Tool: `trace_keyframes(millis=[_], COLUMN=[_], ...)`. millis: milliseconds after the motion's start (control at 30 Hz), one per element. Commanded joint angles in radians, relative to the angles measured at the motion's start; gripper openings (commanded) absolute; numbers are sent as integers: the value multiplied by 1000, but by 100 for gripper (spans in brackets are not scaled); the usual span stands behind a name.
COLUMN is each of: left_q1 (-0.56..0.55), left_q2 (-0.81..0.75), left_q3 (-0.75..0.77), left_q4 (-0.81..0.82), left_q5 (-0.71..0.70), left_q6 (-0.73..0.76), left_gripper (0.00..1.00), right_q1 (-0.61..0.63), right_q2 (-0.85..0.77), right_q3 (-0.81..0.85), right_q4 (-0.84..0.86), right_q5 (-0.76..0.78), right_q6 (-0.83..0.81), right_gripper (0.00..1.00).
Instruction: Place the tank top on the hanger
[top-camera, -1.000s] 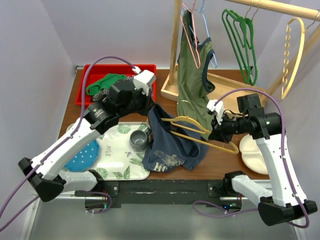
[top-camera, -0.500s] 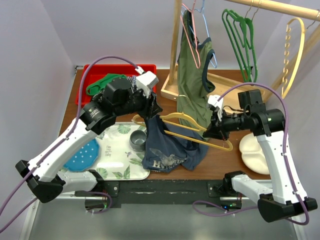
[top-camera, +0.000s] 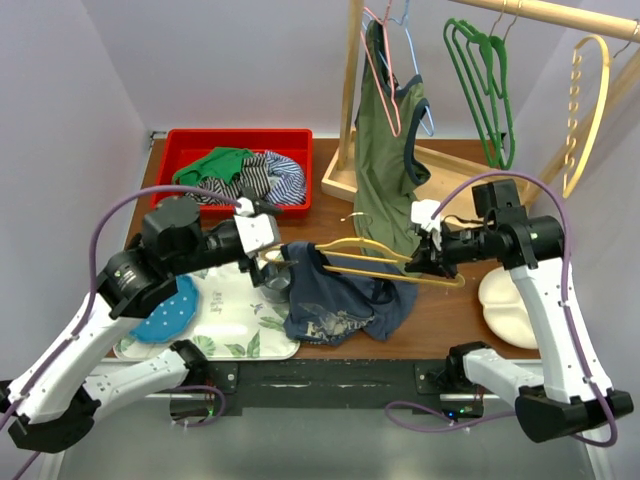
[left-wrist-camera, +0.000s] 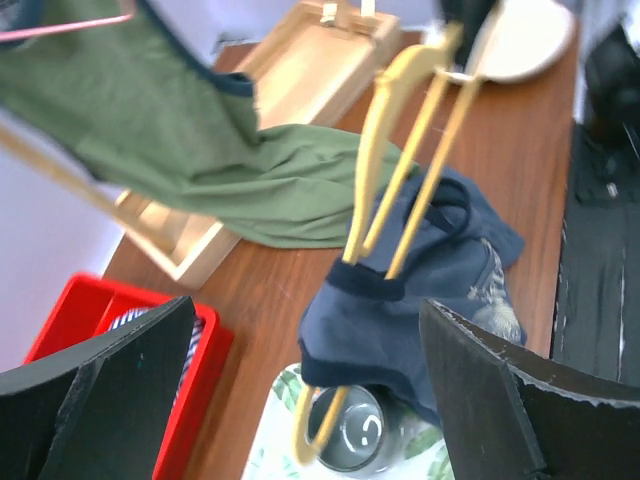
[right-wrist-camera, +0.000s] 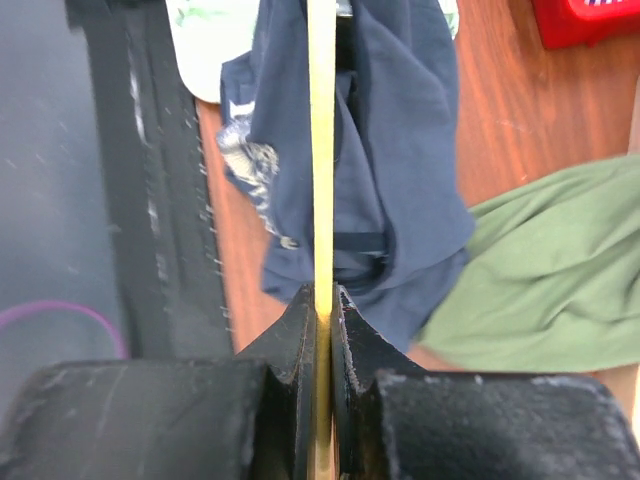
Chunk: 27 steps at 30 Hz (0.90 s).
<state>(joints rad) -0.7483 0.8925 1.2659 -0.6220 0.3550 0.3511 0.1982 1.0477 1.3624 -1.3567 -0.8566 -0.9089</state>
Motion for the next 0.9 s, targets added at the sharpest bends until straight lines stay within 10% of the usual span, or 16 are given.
trace_keyframes(millis=[0,500,667,767,867], left_q1=[3,0,0,0,1], left_q2=[69,307,364,375,341], left_q3=[-43,-28,-16,-13,-42], left_q4=[-19,65,97,113,166], left_q5=[200,386,414,375,296], left_q6=[203,94,31,-6,-90], left_gripper=[100,75,52,6,0], right_q1=[6,21,23,23,23], right_q2=[46,97,109,115,123], right_q3=[-19,-14,-23,-25,-19], right_q4=[-182,-182,-182,-182,-171], right_q5=[-50,-117,-124,-130,-118], right_q6=[-220,-344,-347,-344,-305], right_gripper=[0,0,0,0,0])
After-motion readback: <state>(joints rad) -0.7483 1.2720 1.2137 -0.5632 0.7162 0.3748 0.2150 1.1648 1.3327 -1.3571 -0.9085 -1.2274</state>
